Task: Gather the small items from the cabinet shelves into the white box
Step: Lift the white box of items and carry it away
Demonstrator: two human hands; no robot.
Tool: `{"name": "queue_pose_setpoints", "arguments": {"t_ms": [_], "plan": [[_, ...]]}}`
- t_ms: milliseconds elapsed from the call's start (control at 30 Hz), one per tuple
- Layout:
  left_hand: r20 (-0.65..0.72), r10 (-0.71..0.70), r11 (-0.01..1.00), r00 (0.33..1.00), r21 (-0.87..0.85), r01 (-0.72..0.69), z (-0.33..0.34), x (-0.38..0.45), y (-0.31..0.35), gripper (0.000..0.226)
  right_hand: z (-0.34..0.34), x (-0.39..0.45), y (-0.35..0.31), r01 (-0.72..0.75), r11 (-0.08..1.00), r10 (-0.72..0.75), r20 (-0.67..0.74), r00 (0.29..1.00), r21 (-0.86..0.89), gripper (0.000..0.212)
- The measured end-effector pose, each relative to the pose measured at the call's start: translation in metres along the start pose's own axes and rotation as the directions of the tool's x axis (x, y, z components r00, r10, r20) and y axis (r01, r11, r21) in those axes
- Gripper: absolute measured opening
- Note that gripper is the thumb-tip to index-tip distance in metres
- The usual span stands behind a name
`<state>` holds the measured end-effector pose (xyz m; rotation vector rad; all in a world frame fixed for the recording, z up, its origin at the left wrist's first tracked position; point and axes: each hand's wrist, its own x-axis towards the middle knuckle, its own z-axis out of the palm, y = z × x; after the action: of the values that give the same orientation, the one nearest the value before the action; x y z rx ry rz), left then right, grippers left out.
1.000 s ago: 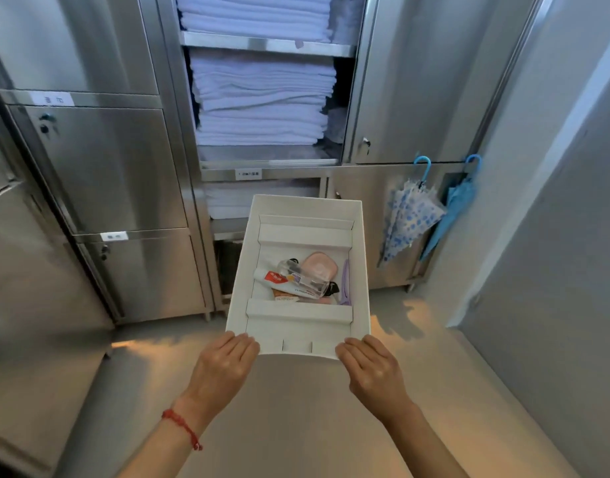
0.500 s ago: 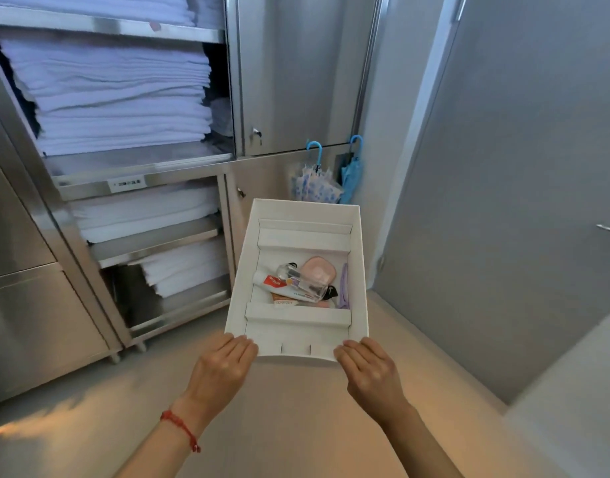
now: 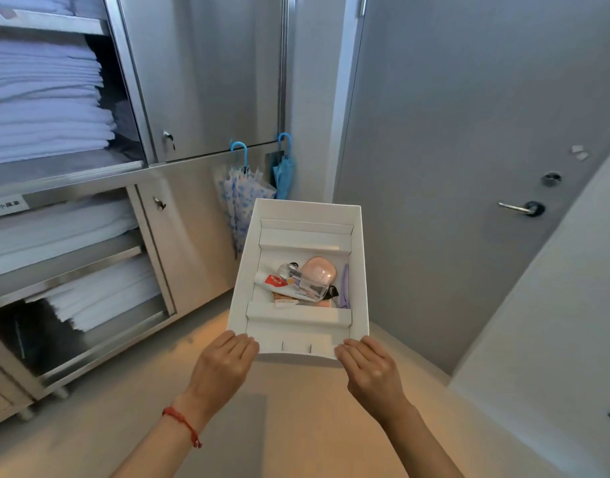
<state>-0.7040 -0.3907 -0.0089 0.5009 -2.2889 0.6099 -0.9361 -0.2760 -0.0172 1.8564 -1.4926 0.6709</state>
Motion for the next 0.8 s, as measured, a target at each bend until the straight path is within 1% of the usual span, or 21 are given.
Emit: {"name": "queue_pose_setpoints", "arguments": {"t_ms": [100,200,233,333,367,467,633,700,767,800], "plan": [[-0.013,0.013,1.000,1.000,-0.008,-0.013,0.020,0.023,0.014,0.060,-0.003,-0.008,0.028,-0.014,1.000,0.014,0.028,0.999,0.006,0.053],[-0.032,0.025,1.000,0.999,-0.018,-0.025,0.040,0.044,0.027,0.058,-0.002,-0.016,0.057,-0.031,1.000,0.030,0.032,0.999,0.002,0.051],[-0.036,0.027,0.999,0.999,-0.024,-0.028,0.047,0.051,0.031,0.058,-0.001,-0.019,0.066,-0.031,1.000,0.031,0.039,0.999,-0.002,0.046],[-0.018,0.038,0.998,0.999,-0.057,-0.039,0.064,0.071,0.045,0.061,-0.001,-0.028,0.094,-0.033,0.999,0.034,0.038,0.999,-0.014,0.018],[-0.012,0.045,0.997,0.999,-0.067,-0.046,0.070,0.077,0.050,0.062,-0.002,-0.031,0.103,-0.043,0.999,0.044,0.047,0.998,-0.022,0.016],[-0.006,0.055,0.994,0.998,-0.094,-0.055,0.087,0.093,0.062,0.063,-0.002,-0.038,0.127,-0.055,0.998,0.056,0.052,0.997,-0.036,0.025],[0.026,0.066,0.990,0.997,-0.128,-0.062,0.115,0.116,0.077,0.064,0.000,-0.046,0.160,-0.071,0.996,0.074,0.065,0.995,-0.047,0.022],[0.034,0.076,0.988,0.997,-0.140,-0.070,0.125,0.126,0.078,0.057,0.004,-0.047,0.170,-0.088,0.995,0.091,0.077,0.993,-0.049,0.018],[0.044,0.094,0.985,0.995,-0.149,-0.086,0.139,0.135,0.076,0.045,0.010,-0.046,0.179,-0.093,0.995,0.096,0.076,0.992,-0.041,0.009],[0.044,0.099,0.983,0.994,-0.158,-0.091,0.146,0.139,0.075,0.049,0.014,-0.046,0.184,-0.095,0.995,0.098,0.072,0.993,-0.041,0.012]]}}
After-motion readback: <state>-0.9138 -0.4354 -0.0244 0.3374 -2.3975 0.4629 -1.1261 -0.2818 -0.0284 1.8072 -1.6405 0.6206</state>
